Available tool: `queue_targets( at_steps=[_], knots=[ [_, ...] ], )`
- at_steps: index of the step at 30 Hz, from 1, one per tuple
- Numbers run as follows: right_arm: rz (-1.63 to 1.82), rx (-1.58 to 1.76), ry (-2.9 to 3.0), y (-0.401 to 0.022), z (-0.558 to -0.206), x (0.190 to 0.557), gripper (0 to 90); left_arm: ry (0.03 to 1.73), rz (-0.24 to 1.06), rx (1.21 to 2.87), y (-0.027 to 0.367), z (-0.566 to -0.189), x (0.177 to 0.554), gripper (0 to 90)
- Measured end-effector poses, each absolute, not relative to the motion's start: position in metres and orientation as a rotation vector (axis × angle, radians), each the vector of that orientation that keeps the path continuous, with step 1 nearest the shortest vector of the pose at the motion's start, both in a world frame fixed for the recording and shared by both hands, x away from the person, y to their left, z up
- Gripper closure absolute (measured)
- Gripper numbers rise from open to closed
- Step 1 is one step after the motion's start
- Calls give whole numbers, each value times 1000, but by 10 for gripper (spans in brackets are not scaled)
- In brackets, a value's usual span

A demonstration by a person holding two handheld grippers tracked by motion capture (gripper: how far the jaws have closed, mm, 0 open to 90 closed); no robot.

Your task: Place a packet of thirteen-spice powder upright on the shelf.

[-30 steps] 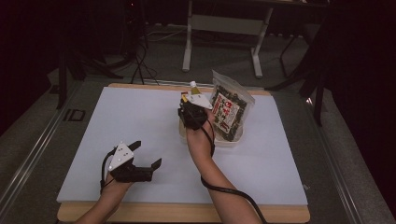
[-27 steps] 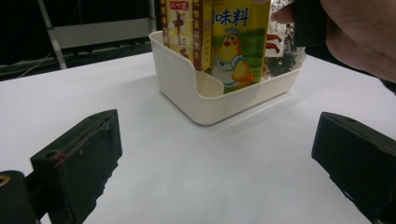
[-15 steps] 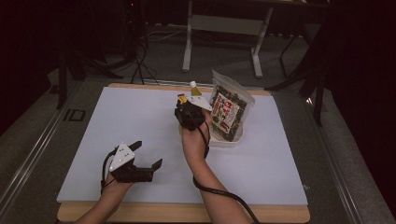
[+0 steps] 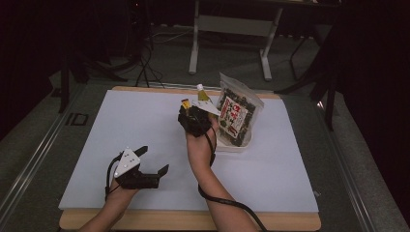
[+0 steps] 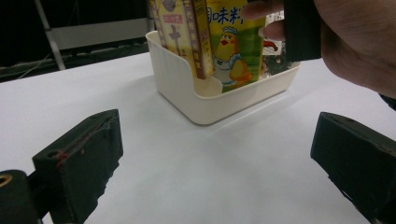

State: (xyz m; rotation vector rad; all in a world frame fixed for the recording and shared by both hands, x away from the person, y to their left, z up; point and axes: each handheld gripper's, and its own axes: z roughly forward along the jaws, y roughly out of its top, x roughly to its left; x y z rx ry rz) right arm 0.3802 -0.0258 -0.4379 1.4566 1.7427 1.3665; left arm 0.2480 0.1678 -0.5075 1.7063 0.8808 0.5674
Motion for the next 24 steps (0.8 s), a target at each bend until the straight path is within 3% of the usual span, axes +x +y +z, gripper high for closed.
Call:
queue_targets(
  at_steps=[6,11,24],
  knots=[
    [1393,1486,1742,-21,-438,376,546,883,567,1707,166,-508,248,25],
    [1391,1519,1667,-19,-434,381,601,889,570,1702,166,-509,248,25],
    [1369,1715,1530,-18,-435,409,625,890,577,1692,168,-509,246,25]
  ],
)
